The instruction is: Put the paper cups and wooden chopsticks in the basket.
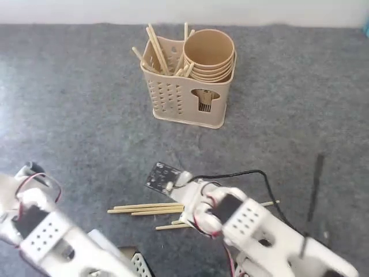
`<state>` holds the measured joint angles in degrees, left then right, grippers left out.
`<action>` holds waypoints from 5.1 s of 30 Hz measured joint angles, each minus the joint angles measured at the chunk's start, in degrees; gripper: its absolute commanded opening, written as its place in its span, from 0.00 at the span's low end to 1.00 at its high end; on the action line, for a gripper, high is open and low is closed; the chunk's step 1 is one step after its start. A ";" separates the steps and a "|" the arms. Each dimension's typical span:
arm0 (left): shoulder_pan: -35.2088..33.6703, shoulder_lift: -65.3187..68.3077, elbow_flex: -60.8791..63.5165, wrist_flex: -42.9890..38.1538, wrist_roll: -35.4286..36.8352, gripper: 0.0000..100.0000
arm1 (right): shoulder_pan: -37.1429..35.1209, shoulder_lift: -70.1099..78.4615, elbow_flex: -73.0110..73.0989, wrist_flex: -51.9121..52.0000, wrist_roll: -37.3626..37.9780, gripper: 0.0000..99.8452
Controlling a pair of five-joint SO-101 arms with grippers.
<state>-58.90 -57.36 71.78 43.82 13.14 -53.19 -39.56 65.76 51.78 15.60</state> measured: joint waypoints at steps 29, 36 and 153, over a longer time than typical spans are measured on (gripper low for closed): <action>-1.85 13.98 -3.43 -5.71 1.76 0.23 | -1.67 28.48 -16.00 -1.05 1.41 0.21; -1.85 13.98 -3.43 -5.71 1.76 0.23 | -2.90 30.95 -18.55 0.53 1.41 0.21; 18.46 13.98 -2.55 2.81 -18.90 0.23 | 29.80 -3.16 -59.34 13.71 -25.49 0.17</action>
<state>-40.44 -43.38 69.23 46.64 -5.76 -23.38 -42.73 6.42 65.49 -9.89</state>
